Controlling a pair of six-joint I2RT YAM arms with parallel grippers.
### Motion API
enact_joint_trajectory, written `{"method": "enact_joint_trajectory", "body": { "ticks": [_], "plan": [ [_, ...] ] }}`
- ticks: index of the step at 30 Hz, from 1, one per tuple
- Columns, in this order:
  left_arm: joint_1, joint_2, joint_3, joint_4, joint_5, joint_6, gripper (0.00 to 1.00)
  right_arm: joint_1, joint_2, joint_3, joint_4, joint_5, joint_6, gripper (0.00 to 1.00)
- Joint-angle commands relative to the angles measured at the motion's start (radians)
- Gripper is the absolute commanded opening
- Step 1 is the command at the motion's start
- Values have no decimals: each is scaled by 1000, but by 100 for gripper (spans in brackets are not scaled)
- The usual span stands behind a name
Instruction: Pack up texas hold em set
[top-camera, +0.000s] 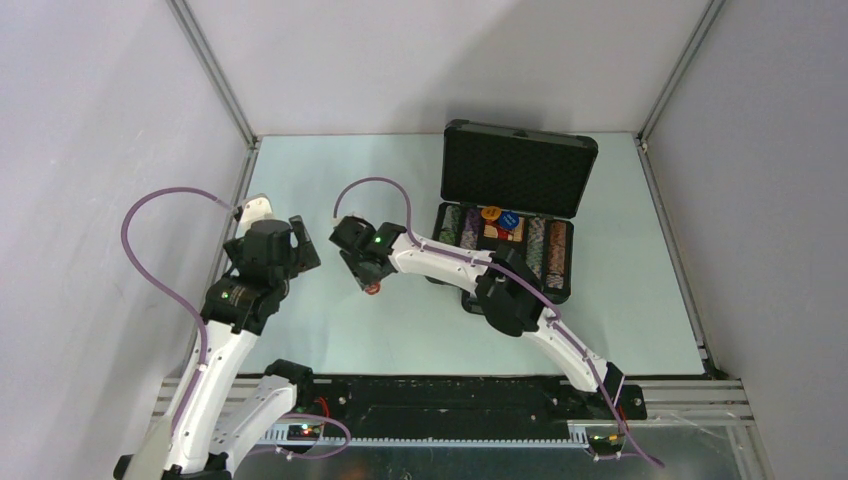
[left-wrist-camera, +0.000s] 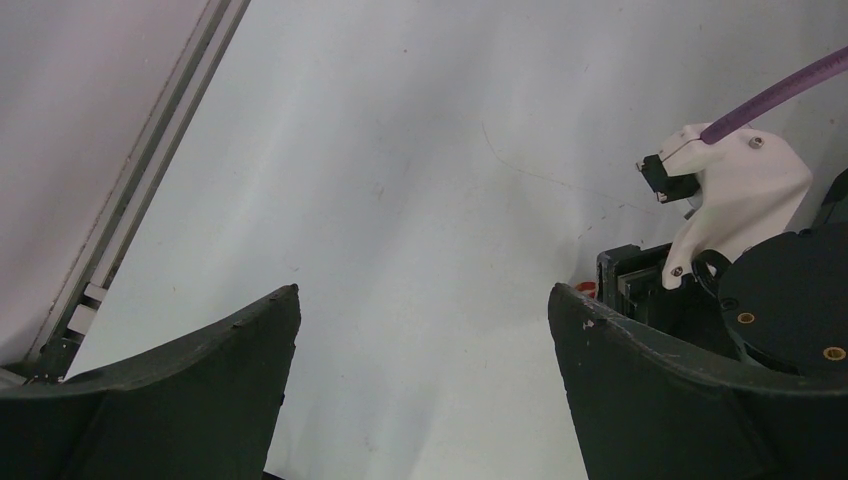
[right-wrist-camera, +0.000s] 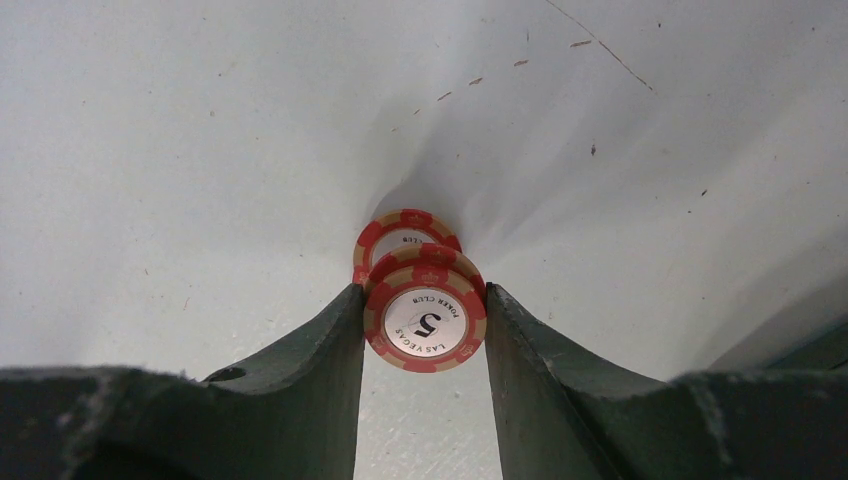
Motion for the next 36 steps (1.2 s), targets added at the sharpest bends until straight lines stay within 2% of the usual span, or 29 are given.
{"method": "enact_joint_trajectory", "body": {
  "ticks": [1,10,28,36],
  "plan": [
    [11,-3,-1,16,9,9,98,-5,-49,18,19,-7,-11,14],
    [11,-3,0,16,11,10,98,-3,-24,33,44,-5,-3,18],
    [11,-3,-1,17,12,10,98,-1,34,82,35,-16,-4,34],
    [12,-2,-3,17,14,11,98,-2,49,79,24,-18,-4,36]
  ]
}}
